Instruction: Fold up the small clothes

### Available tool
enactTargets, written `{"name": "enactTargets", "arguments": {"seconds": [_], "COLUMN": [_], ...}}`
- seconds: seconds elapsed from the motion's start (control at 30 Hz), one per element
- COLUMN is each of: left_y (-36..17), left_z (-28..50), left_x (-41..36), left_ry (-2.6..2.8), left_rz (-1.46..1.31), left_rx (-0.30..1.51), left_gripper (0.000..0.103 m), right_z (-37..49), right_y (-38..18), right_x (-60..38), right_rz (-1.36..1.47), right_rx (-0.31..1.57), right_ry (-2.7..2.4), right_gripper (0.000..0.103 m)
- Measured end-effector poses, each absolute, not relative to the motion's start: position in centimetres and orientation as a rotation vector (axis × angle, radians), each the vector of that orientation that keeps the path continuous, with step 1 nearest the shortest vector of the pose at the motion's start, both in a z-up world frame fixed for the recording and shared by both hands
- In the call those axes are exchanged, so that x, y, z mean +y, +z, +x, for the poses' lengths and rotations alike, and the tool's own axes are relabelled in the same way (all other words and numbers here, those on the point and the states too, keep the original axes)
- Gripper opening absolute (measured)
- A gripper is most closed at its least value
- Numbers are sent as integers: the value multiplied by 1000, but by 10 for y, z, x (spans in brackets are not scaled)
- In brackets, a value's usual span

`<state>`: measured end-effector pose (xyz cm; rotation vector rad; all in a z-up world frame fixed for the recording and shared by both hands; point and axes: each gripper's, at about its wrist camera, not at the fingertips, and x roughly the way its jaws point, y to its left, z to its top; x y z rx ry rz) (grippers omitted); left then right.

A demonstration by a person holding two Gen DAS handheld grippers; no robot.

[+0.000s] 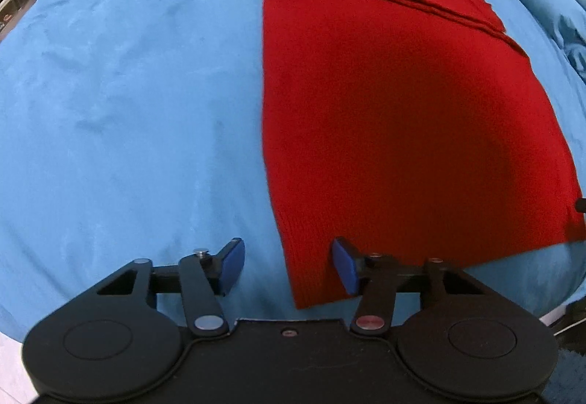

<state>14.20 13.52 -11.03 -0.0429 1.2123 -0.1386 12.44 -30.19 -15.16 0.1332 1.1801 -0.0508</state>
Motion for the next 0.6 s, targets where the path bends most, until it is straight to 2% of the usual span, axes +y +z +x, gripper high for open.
{"name": "enactTargets", "arguments": {"seconds": [0.17, 0.23, 0.47, 0.53, 0.57, 0.6], "left_y": [-112, -114, -120, -119, -118, -117], "left_z": [142, 145, 159, 159, 159, 160], "left_x": [122, 116, 107, 107, 109, 108], "left_ry": [-161, -175, -181, -189, -192, -193], "left_rz": [-22, -15, -11, -12, -10, -6], "left_rx": [1203, 1205, 1212, 1218, 1222, 1228], "left_gripper": [41, 33, 25, 17, 14, 8], "right_z": [121, 121, 124, 124, 125, 126], "right_y": [-165, -168, -174, -172, -172, -171], "right_x": [-301, -298, -297, -295, -295, -296], "right_rz": [129, 130, 134, 131, 131, 136], "right_rx": [1222, 1228, 1224, 1228, 1232, 1238], "right_ry": [-42, -39, -36, -21, -11, 0], "right_gripper": [73, 71, 65, 53, 44, 32]}}
